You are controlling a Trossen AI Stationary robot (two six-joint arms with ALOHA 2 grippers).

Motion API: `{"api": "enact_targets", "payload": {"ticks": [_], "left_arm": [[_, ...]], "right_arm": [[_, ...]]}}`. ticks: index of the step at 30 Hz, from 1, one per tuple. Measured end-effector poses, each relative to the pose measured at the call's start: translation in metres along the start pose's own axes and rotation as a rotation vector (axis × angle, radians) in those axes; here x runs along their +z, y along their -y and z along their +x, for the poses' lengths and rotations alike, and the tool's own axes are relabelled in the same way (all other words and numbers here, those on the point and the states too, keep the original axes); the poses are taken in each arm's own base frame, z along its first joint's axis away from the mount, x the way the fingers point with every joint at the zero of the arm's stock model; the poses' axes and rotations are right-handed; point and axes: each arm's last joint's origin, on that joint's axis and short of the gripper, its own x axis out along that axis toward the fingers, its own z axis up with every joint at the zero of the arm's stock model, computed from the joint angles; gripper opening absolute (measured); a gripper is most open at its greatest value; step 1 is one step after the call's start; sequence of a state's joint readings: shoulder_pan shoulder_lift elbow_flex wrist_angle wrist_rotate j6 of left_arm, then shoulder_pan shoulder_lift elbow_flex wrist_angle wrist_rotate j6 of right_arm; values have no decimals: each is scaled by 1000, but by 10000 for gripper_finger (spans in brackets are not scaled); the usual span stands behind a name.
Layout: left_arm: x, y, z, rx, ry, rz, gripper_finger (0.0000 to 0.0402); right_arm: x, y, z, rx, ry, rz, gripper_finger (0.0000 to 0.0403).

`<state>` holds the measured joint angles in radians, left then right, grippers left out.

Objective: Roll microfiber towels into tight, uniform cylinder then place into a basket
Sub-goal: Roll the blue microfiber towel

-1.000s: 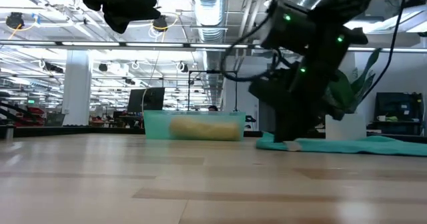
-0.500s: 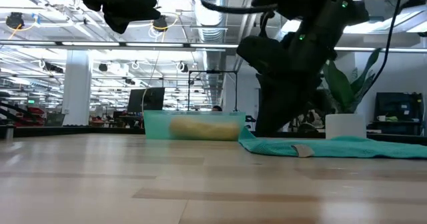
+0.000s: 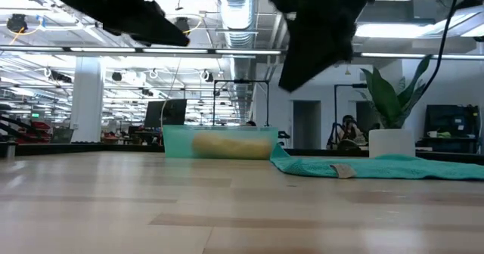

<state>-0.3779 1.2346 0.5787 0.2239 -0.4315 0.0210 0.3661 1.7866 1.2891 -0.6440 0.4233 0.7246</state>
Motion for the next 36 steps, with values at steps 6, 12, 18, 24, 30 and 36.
{"api": "enact_targets", "payload": {"ticks": [6,12,18,24,30,36], "left_arm": [[6,12,25,-3,-24,131,141],[8,22,55,1,-73,193,141],[1,26,94,18,-147,220,141],[-12,36,131,-86,-158,268,141],[-23,45,158,-117,-120,303,141],[-36,49,180,-106,-139,319,141]], "right_arm": [[-14,-9,-33,-218,24,-96,102],[-38,2,-52,-428,-22,-75,102],[-52,10,-58,-532,-46,-6,102],[-50,12,-55,-534,-45,12,102],[-46,15,-51,-532,-47,29,102],[-45,14,-51,-526,-45,37,102]]}}
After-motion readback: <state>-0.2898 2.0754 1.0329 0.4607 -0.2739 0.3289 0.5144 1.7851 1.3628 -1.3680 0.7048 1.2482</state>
